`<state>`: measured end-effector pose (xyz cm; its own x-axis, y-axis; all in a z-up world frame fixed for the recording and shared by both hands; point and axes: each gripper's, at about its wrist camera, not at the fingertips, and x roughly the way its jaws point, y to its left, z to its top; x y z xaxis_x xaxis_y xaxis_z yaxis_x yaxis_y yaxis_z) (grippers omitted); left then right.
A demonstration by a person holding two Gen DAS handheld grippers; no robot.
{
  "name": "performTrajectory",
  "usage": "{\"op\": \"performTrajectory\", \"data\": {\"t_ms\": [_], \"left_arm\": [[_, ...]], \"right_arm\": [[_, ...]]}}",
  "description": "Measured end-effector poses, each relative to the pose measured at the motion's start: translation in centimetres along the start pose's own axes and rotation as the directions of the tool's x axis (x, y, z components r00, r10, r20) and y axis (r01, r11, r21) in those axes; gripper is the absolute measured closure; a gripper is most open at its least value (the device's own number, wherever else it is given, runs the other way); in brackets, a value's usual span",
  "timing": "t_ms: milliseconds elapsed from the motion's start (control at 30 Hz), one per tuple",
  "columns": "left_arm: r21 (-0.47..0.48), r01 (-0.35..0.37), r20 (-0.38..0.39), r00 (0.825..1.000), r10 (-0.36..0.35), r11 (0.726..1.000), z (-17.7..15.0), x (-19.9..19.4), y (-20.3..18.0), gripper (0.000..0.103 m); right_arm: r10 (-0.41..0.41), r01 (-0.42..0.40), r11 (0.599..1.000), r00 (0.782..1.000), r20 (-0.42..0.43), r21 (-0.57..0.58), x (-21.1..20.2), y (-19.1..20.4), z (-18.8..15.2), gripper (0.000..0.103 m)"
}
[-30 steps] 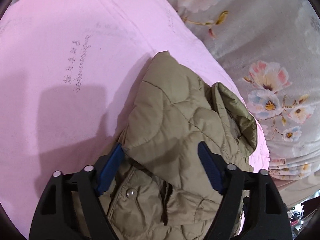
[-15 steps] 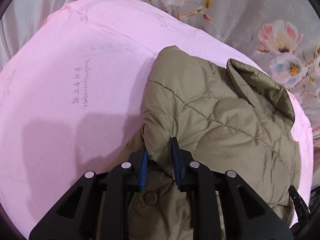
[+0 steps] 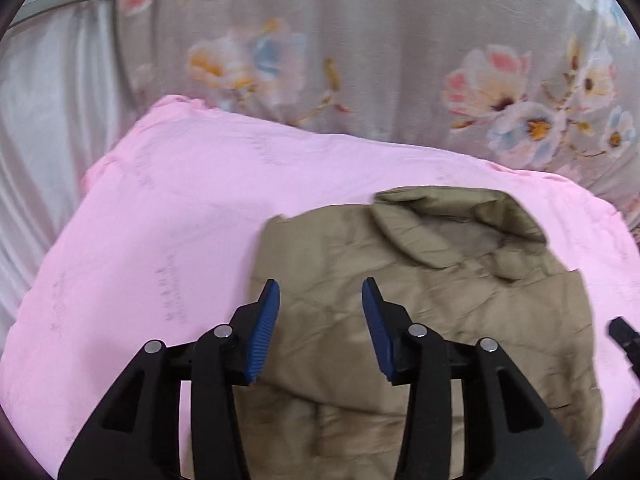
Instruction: Fold large clothes
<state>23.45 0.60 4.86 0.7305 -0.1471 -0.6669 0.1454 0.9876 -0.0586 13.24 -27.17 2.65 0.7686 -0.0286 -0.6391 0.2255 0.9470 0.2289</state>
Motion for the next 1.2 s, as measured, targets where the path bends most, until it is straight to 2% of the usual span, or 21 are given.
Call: {"op": "performTrajectory", "data": {"t_ms": [67,167,233,300,467,833,900,933,967,1000,1033,1067,1133,1200], "left_arm": [[0.017,0.05,-0.039,0.998,-0.05,0.999,0.2,1.4,-2.3,0.062],[0.069,0.039,-0.107,0.994,-0.032,0.997,-1.6,4.6,-4.9,0.062],[0.083,0.017,-0.141,0.99,-0.005,0.996,-3.2,6.6,-5.4,0.062],[0.078,0.021,-0.156,0.988,-0.009,0.997,-4.6,7.8,-5.1,0.06],[0.142,-0.02,-0.068,0.997,0.03,0.99,-6.9,8.1,-5.7,0.059],[0.198,-0.078,-0.063,0.994,0.092,0.977,-7.2,8.7,-6.7,0.059],[0.199,-0.07,-0.075,0.993,0.086,0.977,-6.9,8.5,-6.6,0.059],[0.187,-0.051,-0.097,0.993,0.07,0.981,-6.4,8.3,-6.3,0.059],[0.129,0.01,-0.142,0.99,0.009,0.992,-5.4,7.9,-5.5,0.059],[0.078,0.052,-0.161,0.986,-0.039,0.996,-4.6,7.6,-4.9,0.059],[-0.01,0.108,-0.168,0.98,-0.108,0.994,-3.0,7.1,-3.9,0.058],[-0.057,0.133,-0.158,0.977,-0.14,0.99,-1.8,6.8,-3.5,0.052],[-0.116,0.161,-0.139,0.974,-0.177,0.98,0.6,6.6,-3.1,0.038],[-0.146,0.158,-0.124,0.976,-0.177,0.977,2.9,7.5,-3.4,0.038]], "right_arm": [[0.014,-0.015,0.999,1.0,-0.024,-0.043,1.3,1.7,0.2,0.071],[0.01,-0.021,0.994,0.995,-0.101,-0.11,4.8,3.8,-0.7,0.071],[-0.027,0.005,0.989,0.988,-0.15,-0.15,6.9,4.1,-2.4,0.071],[-0.043,0.015,0.985,0.986,-0.158,-0.171,8.2,4.1,-4.0,0.071],[-0.026,0.004,0.986,0.991,-0.133,-0.168,8.3,3.6,-5.4,0.071],[-0.023,0.001,0.987,0.991,-0.132,-0.161,8.6,3.5,-5.6,0.071],[-0.02,-0.004,0.987,0.989,-0.144,-0.159,8.5,3.5,-5.3,0.07],[-0.011,-0.013,0.989,0.987,-0.159,-0.151,8.4,3.4,-5.0,0.066],[0.012,-0.035,0.991,0.984,-0.179,-0.126,8.2,3.2,-4.5,0.064],[0.068,-0.083,0.994,0.979,-0.191,-0.071,7.7,2.5,-3.7,0.061],[0.105,-0.113,0.993,0.976,-0.189,-0.029,7.5,2.1,-2.9,0.061],[0.142,-0.14,0.99,0.974,-0.177,0.028,7.2,1.4,-1.8,0.059],[0.182,-0.166,0.98,0.972,-0.148,0.112,7.1,0.3,0.3,0.058],[0.19,-0.168,0.97,0.975,-0.119,0.177,8.0,-0.7,2.2,0.058]]}}
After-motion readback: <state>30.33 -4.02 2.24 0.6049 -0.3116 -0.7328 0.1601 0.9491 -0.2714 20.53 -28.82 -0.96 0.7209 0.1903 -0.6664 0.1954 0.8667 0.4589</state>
